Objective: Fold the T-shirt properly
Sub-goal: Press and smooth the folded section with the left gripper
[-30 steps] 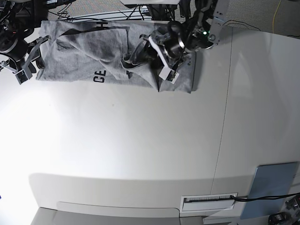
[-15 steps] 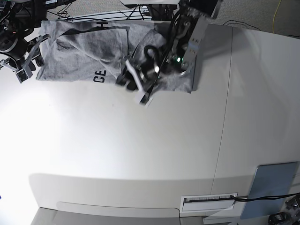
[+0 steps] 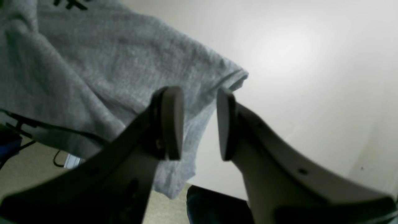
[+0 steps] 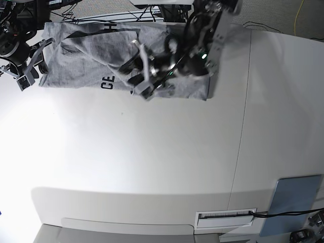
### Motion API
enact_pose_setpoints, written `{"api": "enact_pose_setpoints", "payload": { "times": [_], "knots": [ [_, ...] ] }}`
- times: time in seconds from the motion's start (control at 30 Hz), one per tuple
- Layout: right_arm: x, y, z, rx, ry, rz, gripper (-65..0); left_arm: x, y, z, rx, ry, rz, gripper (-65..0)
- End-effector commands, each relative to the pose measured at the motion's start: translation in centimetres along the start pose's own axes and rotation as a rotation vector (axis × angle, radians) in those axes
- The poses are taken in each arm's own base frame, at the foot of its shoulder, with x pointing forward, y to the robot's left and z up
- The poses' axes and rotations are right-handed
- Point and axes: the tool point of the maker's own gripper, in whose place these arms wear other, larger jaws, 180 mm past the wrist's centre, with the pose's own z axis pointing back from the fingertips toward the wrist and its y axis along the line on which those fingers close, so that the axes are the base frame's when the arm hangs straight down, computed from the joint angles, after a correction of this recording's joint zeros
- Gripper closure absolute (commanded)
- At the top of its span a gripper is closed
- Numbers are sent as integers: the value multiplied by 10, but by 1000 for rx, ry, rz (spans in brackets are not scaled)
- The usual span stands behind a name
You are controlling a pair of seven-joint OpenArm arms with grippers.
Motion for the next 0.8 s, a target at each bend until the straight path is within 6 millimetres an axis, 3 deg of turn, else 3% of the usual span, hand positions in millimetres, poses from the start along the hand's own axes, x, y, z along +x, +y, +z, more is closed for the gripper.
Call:
{"api": "enact_pose_setpoints", "payload": {
  "times": [0.0, 0.2, 0.5, 0.77],
  "knots": [
    [10, -5, 5, -16, -32, 21, -189, 11, -5, 8, -5, -47, -25, -229],
    [10, -5, 5, -16, -33, 20, -189, -33, -2, 38, 111, 48, -113, -229],
    [10, -5, 5, -15, -33, 20, -189, -87, -9, 57, 235, 102, -263, -229],
    [10, -5, 5, -15, -33, 20, -189, -108, -11, 64, 279, 179, -355, -229]
  ]
}}
